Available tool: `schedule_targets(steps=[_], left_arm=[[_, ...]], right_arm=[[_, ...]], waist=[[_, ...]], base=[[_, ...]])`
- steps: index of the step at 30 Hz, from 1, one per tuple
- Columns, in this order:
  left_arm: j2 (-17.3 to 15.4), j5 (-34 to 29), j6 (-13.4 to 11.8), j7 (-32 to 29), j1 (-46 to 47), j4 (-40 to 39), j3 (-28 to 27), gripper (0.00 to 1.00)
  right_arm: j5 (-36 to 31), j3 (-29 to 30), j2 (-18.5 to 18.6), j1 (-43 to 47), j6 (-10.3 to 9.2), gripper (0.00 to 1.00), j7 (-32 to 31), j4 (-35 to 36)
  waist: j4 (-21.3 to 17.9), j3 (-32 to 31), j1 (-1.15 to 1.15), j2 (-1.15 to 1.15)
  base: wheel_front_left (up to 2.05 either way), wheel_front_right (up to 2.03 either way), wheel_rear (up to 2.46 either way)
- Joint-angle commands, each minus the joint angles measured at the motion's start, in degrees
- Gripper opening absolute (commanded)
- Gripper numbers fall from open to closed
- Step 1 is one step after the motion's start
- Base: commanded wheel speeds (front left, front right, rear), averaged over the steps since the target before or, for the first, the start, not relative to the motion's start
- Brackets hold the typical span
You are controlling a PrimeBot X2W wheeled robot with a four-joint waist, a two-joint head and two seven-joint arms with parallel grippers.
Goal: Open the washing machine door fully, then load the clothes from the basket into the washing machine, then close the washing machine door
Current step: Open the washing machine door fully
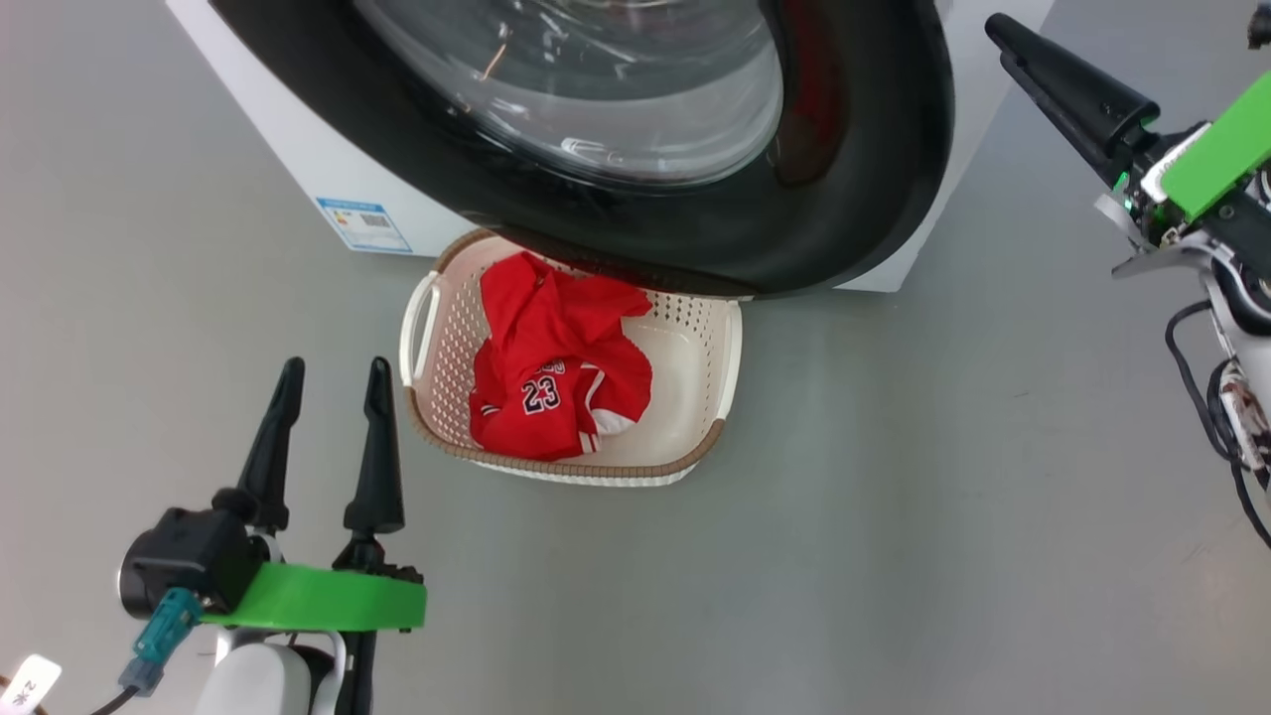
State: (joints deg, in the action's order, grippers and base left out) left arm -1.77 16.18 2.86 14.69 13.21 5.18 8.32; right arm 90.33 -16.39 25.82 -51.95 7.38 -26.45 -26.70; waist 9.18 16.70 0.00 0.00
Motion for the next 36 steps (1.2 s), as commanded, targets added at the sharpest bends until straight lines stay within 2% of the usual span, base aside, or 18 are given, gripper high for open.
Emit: schedule_targets(steps=[1,13,14,17,18,22,26,30,36], left_arm=[[-1.1,-0.64,0.31,0.31,-0.19,-1.1,-2.09,1.0],[-1.1,-2.04,1.24,0.31,-1.94,-0.85,-3.48,1.0],[-1.1,-2.3,1.4,0.31,-2.13,-0.84,-3.71,1.0],[-1.1,-2.53,1.52,0.31,-2.33,-0.87,-3.97,1.0],[-1.1,-2.73,1.65,0.31,-2.56,-0.89,-4.25,1.0],[-1.1,-2.98,1.83,0.31,-2.83,-0.87,-4.62,1.0],[-1.1,-3.5,2.17,0.31,-3.23,-1.12,-5.06,1.0],[-1.1,-3.82,2.36,0.31,-3.44,-1.29,-5.26,1.0],[-1.1,-4.22,2.59,0.31,-3.79,-1.54,-5.8,1.0]], right_arm=[[-0.86,0.02,0.48,1.7,0.11,1.0,0.8,2.33],[-7.52,-0.43,3.78,13.12,0.11,1.0,12.72,16.0],[-9.17,-0.71,4.63,15.07,0.11,1.0,15.65,17.77],[-10.66,-1.14,5.49,17.02,0.11,1.0,18.49,19.41],[-11.76,-1.55,6.07,18.96,0.11,1.0,21.51,20.63],[-13.22,-2.36,7.17,21.75,0.11,1.0,25.54,21.99],[-15.85,-3.69,8.85,26.02,0.11,1.0,32.96,23.62],[-18.12,-4.72,9.89,28.41,0.11,1.0,37.51,23.78],[-20.6,-5.25,9.96,32.04,0.11,1.0,40.93,23.13]], waist=[[-0.59,-0.87,0.0,0.0],[-2.77,-3.47,0.0,0.0],[-3.11,-3.76,0.0,0.0],[-3.5,-4.03,0.0,0.0],[-3.93,-4.35,0.0,0.0],[-4.51,-4.71,0.0,0.0],[-5.37,-5.11,0.0,0.0],[-5.76,-5.29,0.0,0.0],[-6.68,-5.61,0.0,0.0]], base=[[0.0,0.0,0.0],[0.0,0.0,0.0],[0.0,0.0,0.0],[0.0,0.0,0.0],[0.0,0.0,0.0],[0.0,0.0,0.0],[0.0,0.0,0.0],[0.0,0.0,0.0],[0.0,0.0,0.0]])
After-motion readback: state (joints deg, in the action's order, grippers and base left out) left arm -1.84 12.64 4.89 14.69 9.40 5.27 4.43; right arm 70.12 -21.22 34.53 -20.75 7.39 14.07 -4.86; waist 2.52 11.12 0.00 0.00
